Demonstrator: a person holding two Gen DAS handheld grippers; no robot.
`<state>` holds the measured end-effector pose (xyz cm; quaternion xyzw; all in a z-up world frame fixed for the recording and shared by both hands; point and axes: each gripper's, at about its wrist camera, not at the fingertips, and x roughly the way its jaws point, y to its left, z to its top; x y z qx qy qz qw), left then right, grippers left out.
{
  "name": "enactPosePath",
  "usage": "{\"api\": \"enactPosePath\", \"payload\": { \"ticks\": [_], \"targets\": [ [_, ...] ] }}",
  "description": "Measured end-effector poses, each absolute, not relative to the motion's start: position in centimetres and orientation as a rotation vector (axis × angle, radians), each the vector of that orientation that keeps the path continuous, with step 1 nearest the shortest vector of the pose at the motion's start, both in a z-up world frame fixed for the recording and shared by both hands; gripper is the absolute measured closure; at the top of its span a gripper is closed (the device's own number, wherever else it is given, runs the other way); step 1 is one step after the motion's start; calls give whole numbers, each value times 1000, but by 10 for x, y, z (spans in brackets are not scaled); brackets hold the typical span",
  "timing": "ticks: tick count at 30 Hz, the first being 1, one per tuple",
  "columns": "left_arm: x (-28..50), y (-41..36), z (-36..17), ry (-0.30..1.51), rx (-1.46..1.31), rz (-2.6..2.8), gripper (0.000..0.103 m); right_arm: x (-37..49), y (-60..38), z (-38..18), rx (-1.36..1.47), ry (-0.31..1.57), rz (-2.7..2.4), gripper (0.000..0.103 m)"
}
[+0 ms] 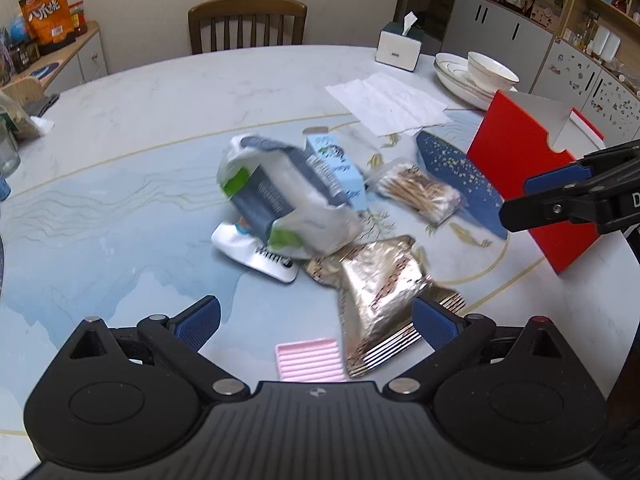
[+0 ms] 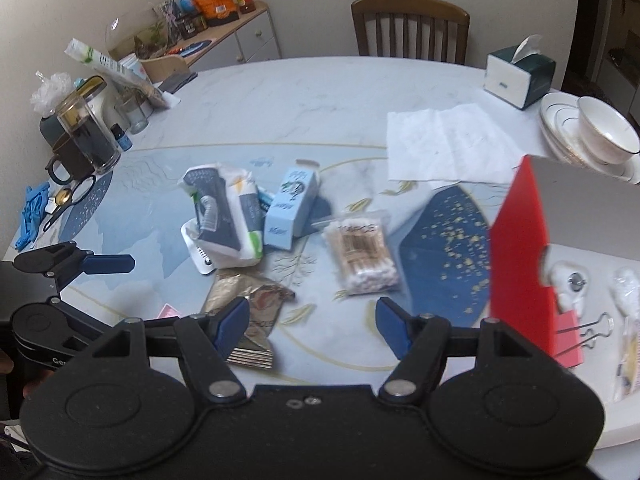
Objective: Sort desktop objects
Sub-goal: 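Withdraw both tools from the box back over the table items, then grasp the pink soap dish with the left tool while the right tool grasps the gold foil bag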
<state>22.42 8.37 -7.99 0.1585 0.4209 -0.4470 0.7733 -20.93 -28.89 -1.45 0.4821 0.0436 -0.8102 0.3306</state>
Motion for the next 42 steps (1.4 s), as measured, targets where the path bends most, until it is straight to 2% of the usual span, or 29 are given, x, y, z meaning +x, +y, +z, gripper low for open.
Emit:
{"api": "enactPosePath", "payload": {
  "ticks": [14,34,36,42],
  "targets": [
    [237,100,-105,920,412,-1061,1,-201,-340,-40,1343,149,-2066,33],
    [232,87,-120,731,704,-1406,2,-205,-388,-59,1484,202,-2099,33],
    [232,85,-123,730,727,-1399,10,-208,-392,-63,1509,201,-2104,33],
    [234,84,-125,734,713,-1420,21,-211,-400,-74,1554,218,-2103,32]
  ]
}}
